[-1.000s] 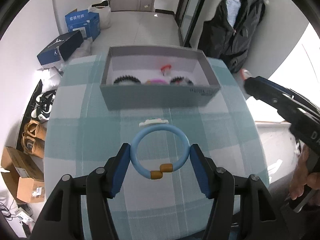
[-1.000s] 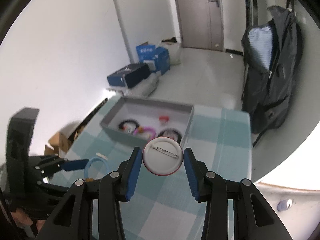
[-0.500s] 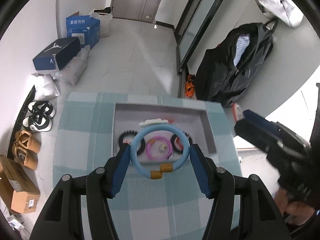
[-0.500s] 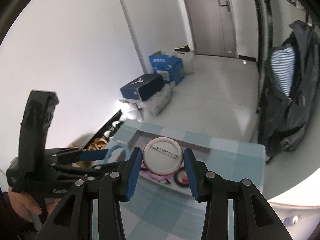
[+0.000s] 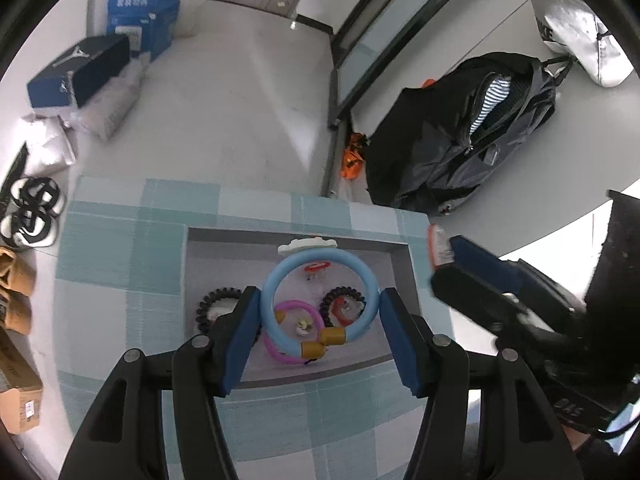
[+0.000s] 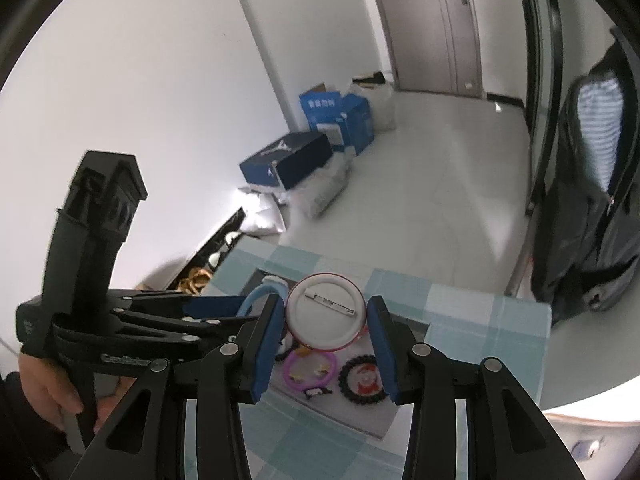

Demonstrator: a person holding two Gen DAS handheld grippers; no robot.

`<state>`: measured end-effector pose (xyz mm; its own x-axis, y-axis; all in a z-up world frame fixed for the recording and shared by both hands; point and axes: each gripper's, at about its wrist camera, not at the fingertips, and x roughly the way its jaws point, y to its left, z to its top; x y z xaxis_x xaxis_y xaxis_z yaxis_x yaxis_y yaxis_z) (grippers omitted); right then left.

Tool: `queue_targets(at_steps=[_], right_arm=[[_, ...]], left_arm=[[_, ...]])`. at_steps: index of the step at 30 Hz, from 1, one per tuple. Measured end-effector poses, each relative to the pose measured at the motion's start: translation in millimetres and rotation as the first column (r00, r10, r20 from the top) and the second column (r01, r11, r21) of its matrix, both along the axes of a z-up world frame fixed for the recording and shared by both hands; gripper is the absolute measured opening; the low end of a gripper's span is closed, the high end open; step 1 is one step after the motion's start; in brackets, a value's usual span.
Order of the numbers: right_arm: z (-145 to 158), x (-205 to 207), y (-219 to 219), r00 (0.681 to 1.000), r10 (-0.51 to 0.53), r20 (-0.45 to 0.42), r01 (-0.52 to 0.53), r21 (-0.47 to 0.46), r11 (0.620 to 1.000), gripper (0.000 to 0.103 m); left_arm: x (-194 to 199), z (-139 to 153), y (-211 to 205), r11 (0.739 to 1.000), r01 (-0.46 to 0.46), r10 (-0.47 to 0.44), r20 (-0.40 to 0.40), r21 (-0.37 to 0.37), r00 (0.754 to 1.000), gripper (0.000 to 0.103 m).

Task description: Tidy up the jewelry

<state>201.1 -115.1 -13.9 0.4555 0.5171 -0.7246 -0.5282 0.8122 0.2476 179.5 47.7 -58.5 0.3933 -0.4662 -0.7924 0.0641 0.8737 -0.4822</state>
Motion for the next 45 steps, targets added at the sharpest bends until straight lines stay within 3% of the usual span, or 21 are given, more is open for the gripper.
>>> queue_targets(at_steps=[6,22,26,27,28,29,30,32,38,42,45], right_arm=[[-17.9,10.2,-4.2,0.998,-0.013,-0.068,0.012,-0.009,1.000,0.042],[-23.9,18.4,-2.9,0.996,-0.012,-0.092,0.011,-0.018,1.000,0.042],[-24.0,18.9,-5.1,0.995,-0.022,-0.097,0.021,-0.019,1.000,0.042],[-24.1,18.7,-5.5,0.995,-0.022,-0.100,0.021,-0.018,1.000,0.043],[-23.9,18.4,-5.5,0.995,-0.024,-0.101,0.023,-0.015,1.000,0.043],[-24.0,18.3,-5.9,0.994,-0.025,-0.103,0.024,-0.015,1.000,0.044],[-24.4,18.4,-6.3,0.994,-0.027,-0.104,0.025,-0.017,1.000,0.054],[-24.4,18.6,-8.6,0.994,-0.040,-0.105,0.038,-0.017,0.999,0.067],[-17.6,16.7,-20.7,0.992,-0.076,-0.096,0.077,0.004,0.997,0.071],[-13.8,12.9,-24.7,0.992,-0.100,-0.081,0.100,-0.001,0.995,0.082],[-10.1,9.4,-27.0,0.992,-0.106,-0.074,0.107,0.008,0.994,0.084]], left_arm=[[8.4,-7.7,-1.5,1.000,0.012,-0.012,-0.030,-0.019,0.999,0.055],[15.9,-13.9,3.5,0.998,0.007,-0.010,-0.046,-0.061,0.999,0.056],[18.5,-14.7,4.1,1.000,-0.016,0.015,-0.062,-0.009,0.998,0.056],[18.7,-15.8,4.2,1.000,-0.015,0.014,-0.070,-0.010,0.997,0.058],[18.8,-17.1,4.7,1.000,-0.015,0.014,-0.080,-0.023,0.997,0.067],[18.4,-17.6,6.0,0.999,-0.021,0.017,-0.082,-0.049,0.996,0.073],[17.7,-16.8,7.5,0.997,-0.027,0.021,-0.079,-0.072,0.997,0.075],[16.6,-12.5,7.4,0.998,-0.026,0.023,-0.063,-0.056,0.998,0.077],[10.2,-1.1,9.3,0.999,-0.050,0.050,-0.018,0.003,0.999,0.077],[4.6,7.9,8.7,0.996,-0.069,0.068,0.026,0.048,0.997,0.077],[-0.1,14.6,6.7,0.993,-0.087,0.081,0.069,0.083,0.994,0.077]])
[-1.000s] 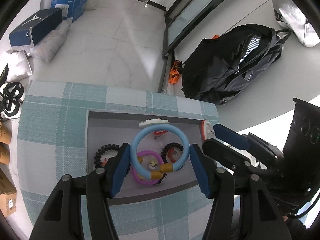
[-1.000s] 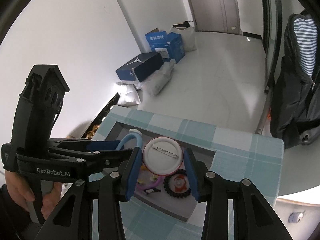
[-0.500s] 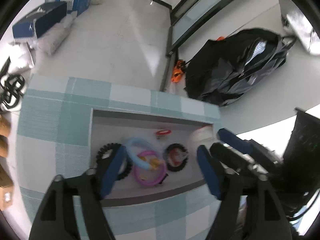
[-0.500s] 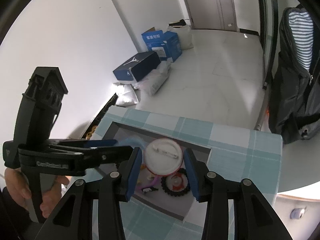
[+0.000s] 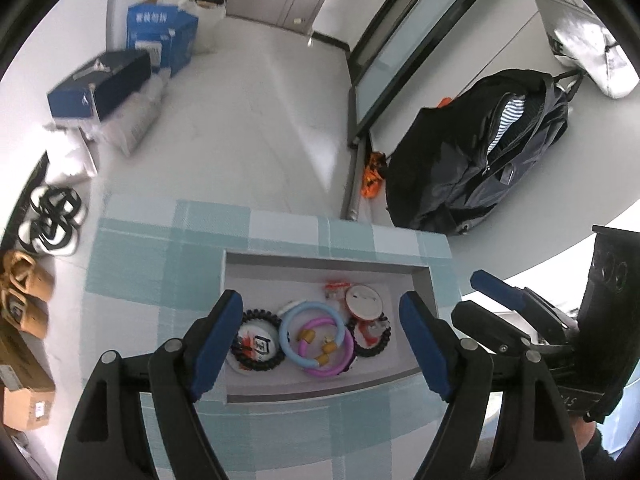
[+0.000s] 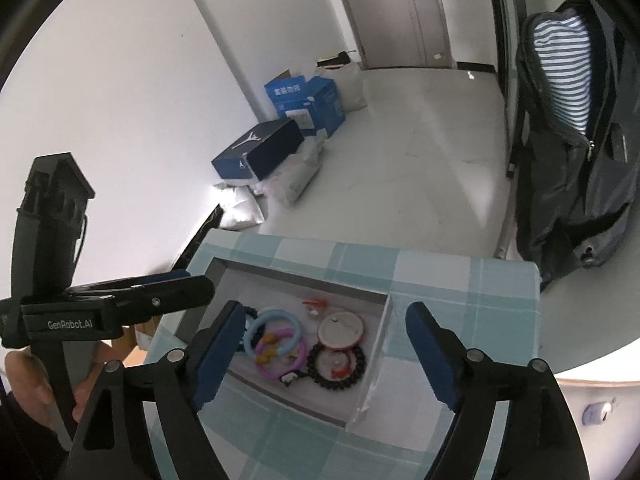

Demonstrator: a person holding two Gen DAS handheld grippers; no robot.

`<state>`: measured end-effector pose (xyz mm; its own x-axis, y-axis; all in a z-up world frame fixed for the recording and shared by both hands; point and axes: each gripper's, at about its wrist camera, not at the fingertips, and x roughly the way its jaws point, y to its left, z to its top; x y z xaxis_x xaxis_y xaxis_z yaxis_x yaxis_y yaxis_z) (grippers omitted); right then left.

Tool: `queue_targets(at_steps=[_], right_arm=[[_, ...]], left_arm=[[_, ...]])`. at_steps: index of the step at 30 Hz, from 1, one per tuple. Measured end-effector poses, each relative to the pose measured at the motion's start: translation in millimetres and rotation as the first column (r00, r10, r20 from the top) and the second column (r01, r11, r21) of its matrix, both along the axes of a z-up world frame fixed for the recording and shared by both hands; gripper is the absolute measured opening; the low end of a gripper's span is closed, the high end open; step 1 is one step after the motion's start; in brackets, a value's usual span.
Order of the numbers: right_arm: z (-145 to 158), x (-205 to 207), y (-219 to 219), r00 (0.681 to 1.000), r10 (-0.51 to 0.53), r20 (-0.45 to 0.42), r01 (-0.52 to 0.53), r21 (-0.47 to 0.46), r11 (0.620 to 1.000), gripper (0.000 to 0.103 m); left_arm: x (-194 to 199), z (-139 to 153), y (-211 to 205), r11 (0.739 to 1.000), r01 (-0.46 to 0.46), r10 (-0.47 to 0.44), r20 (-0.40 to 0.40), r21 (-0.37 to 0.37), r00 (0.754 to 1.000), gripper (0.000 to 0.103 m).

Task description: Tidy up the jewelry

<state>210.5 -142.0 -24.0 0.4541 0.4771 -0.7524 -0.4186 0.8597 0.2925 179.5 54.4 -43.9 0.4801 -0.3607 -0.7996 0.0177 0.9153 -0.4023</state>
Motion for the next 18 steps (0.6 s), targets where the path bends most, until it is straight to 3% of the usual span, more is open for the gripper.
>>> queue_targets(at_steps=[7,18], right_arm=[[11.1,-19.1,-2.1,1.000,-0.014,0.022,0.013,0.060,0.998,0.093],[40.2,-57.6,-7.0,0.984,-0.018,0.175,-0.002,0.109,0.994,0.103]], left_arm=[[-13.4,14.2,1.6,0.996,-0.054,0.048,0.085,0.074,0.995,0.077],[-48.6,32.8,-5.2,0.981,-0.117,0.084,0.200,0.157,0.976,0.077]])
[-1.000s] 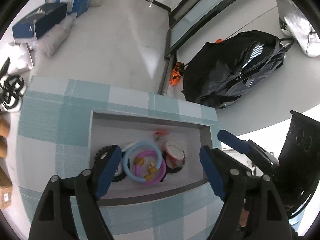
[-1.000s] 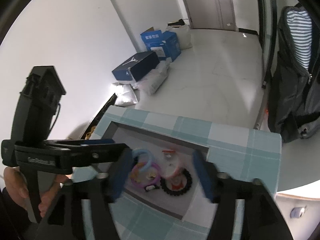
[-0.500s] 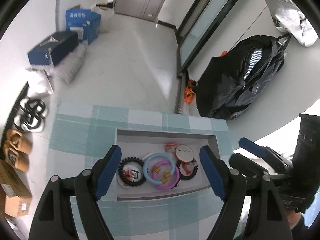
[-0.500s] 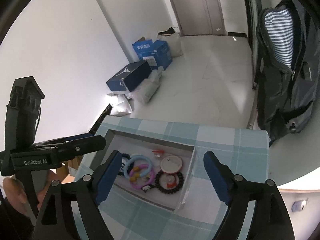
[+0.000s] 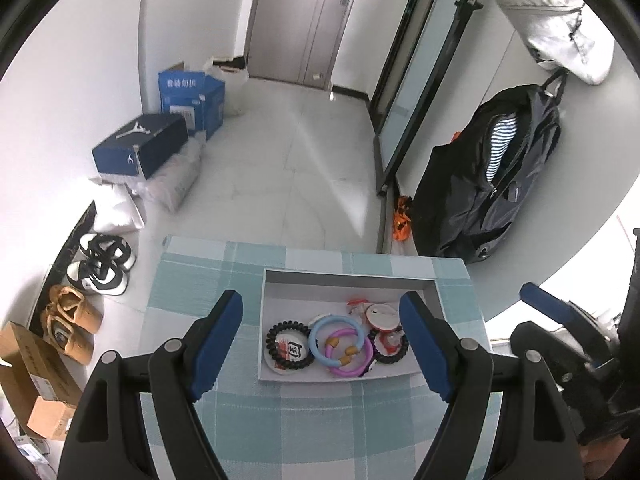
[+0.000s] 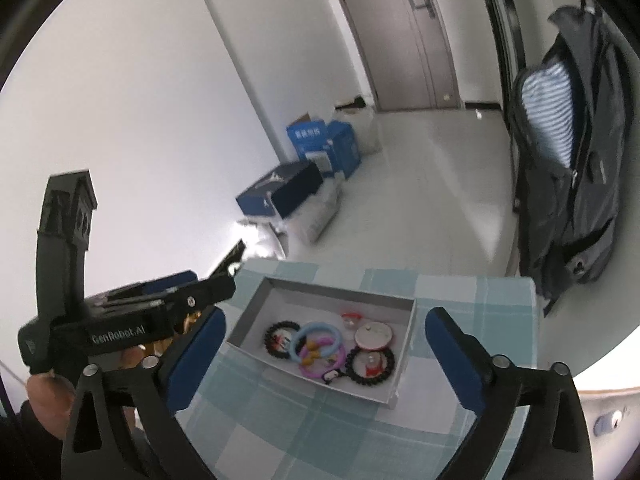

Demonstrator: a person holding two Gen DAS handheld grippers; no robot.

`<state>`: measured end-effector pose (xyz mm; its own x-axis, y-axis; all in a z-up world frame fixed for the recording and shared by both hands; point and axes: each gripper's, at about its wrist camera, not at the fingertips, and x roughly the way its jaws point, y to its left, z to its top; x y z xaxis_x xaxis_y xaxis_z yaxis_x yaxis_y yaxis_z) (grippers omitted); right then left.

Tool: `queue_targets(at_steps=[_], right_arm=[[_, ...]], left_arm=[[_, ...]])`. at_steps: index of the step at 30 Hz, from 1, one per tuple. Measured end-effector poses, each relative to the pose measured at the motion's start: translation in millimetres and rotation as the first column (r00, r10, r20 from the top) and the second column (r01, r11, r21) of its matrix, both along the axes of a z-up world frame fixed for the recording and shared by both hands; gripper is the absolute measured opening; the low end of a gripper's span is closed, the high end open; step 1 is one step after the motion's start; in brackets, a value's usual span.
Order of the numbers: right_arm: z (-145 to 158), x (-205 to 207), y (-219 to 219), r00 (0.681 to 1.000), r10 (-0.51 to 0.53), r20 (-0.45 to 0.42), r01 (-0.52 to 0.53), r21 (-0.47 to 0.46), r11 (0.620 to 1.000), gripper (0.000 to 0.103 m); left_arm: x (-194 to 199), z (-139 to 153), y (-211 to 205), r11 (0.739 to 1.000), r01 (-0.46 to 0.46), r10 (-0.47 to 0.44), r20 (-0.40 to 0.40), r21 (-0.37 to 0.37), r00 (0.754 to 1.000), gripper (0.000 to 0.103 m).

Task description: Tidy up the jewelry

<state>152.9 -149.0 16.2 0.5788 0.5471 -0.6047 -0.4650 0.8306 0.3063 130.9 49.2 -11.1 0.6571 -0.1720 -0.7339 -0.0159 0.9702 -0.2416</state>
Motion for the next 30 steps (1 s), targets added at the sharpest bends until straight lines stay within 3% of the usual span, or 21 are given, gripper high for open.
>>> queue_targets(at_steps=[4,9,30], right_arm=[[5.4,-15.2,0.6,0.998,-0.020,0.057,0.021,-0.031,0.999,0.103],[3.5,-30.5,-4.7,0.997,-0.035,0.064,0.037,-0.026,0.999,0.103],[-4.7,-79.4,-8.9,0.995,-0.048,0.084,0.052,-0.049,0.997,0.103]], left_arm=[[-11.3,4.7,-0.6,1.000,-0.022,0.021,0.040,0.006,0.999,0.077],[-30.4,11.1,-1.4,0.998,-0.058,0.055,0.091,0.033,0.994,0.077],[-73.4,10.6,-19.5,0.992,-0.085,0.071,0.141,0.093,0.987,0.078]])
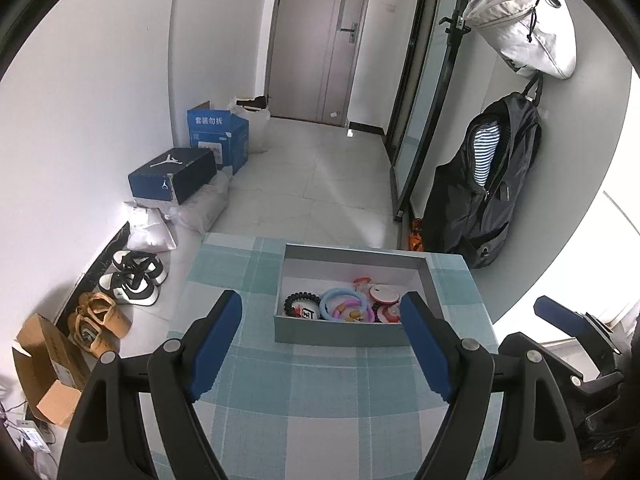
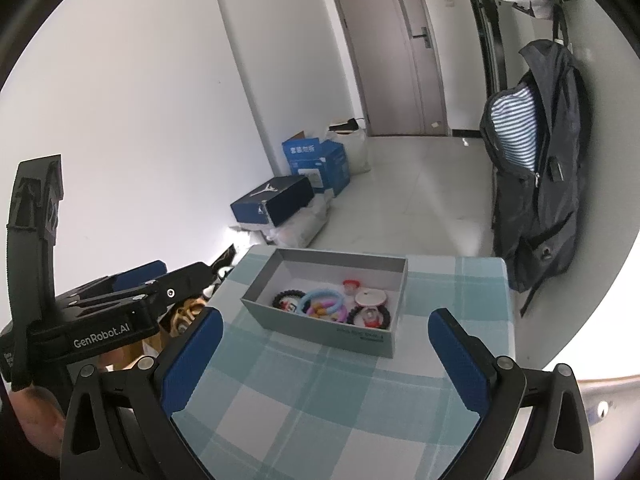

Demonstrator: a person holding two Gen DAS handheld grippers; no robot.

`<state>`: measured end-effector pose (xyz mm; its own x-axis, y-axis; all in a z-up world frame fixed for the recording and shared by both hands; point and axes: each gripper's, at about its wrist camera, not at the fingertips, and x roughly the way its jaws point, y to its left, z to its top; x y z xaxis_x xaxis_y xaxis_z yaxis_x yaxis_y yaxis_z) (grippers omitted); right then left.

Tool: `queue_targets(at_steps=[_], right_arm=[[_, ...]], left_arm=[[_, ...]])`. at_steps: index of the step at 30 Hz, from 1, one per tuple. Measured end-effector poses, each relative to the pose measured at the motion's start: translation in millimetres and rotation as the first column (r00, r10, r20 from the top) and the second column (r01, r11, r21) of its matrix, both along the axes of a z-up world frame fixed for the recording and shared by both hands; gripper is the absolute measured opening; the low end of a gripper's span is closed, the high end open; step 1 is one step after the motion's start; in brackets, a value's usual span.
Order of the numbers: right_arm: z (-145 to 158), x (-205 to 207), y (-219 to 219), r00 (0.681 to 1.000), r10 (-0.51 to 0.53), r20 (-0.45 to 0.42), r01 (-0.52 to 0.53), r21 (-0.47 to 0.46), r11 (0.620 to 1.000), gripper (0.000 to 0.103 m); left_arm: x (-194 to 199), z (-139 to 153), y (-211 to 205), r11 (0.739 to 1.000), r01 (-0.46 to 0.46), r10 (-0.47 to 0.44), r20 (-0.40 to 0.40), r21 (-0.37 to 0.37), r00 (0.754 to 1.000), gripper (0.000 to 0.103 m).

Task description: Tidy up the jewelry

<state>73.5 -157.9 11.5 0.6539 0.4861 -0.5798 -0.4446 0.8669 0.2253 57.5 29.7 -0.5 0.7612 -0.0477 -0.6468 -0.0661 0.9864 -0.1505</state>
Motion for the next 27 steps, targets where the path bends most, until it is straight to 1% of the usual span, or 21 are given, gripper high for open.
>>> queue_targets(at_steps=[4,7,22,27], right_arm=[[0.1,-0.9,-1.0,1.000,-0.002,0.002,0.002,0.000,1.000,0.103],[-0.4,-1.6,-1.1,1.000,0.000,0.001,0.000,-0.006,1.000,0.103],[-0.9,1.1,-0.6,1.000,-0.001,-0.004,0.001,-0.009,1.000,0.103],[-1.2,1.2,-0.8,1.000,-0.002,-0.004,0.002,-0.009,1.000,0.103]], left_arm=[[-1.2,-1.1,-1.6,0.999,-0.019,0.019,0.001,0.030,1.000,0.078],[-1.2,-2.5,-1.9,0.999,-0.020,0.020,-0.003,0.035,1.000,0.078],[0.2,-4.5,-4.6,1.000,-0.006,0.006,-0.014,0.025,1.000,0.078],[0.5,-4.3,-5.2,0.999,-0.017,0.018,-0.014,0.029,1.000,0.078]])
